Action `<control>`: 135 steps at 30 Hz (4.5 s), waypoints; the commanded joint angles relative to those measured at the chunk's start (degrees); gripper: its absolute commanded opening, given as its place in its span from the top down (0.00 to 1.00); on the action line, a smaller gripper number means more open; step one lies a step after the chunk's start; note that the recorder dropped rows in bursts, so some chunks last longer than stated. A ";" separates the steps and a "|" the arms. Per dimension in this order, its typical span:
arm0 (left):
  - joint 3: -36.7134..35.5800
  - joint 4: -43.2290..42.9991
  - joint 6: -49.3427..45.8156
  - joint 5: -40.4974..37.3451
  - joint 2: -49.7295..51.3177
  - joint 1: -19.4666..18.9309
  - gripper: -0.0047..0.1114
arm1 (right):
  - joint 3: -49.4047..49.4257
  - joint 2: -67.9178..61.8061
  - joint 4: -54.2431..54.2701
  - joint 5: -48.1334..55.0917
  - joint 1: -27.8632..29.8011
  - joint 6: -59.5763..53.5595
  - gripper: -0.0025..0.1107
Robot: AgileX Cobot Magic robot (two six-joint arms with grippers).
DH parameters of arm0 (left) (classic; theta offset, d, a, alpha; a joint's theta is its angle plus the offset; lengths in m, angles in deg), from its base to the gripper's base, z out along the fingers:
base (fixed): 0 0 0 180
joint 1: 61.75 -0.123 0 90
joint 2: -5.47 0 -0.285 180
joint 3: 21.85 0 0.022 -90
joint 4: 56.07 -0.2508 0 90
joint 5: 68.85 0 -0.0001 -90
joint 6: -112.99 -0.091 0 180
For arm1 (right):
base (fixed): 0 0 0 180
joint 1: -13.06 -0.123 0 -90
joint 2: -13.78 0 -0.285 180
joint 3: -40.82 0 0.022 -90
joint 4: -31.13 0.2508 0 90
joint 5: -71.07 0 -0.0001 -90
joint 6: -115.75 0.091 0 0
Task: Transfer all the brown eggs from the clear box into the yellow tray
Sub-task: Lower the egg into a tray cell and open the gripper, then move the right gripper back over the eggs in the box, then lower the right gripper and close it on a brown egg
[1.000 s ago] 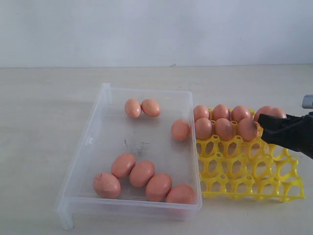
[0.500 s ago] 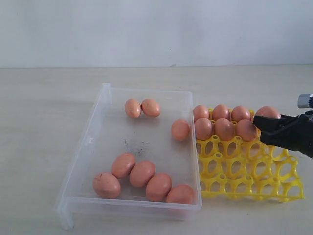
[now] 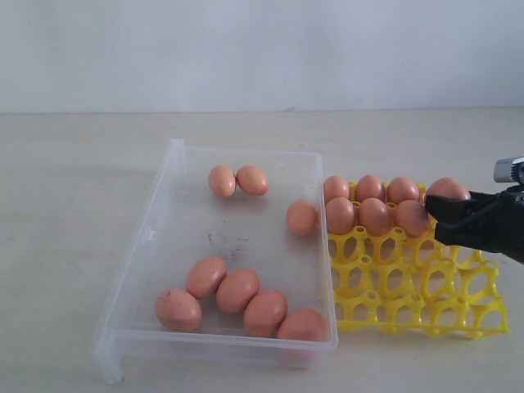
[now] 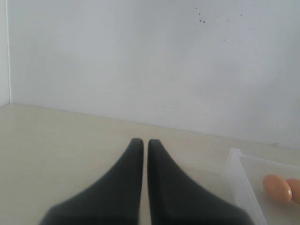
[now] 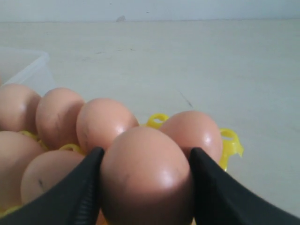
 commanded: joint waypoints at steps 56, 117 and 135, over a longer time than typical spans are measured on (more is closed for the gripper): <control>-0.20 0.51 0.51 0.08 -0.14 0.10 0.93 | -36.62 17.18 -62.95 42.53 -41.11 81.82 0.98; -0.20 0.51 0.51 0.09 -0.14 0.10 0.93 | -69.31 -10.19 42.61 124.39 -41.21 -8.29 0.48; -0.20 0.51 0.51 0.09 -0.14 0.10 0.93 | -69.31 -11.77 42.41 111.60 -41.21 -12.65 0.48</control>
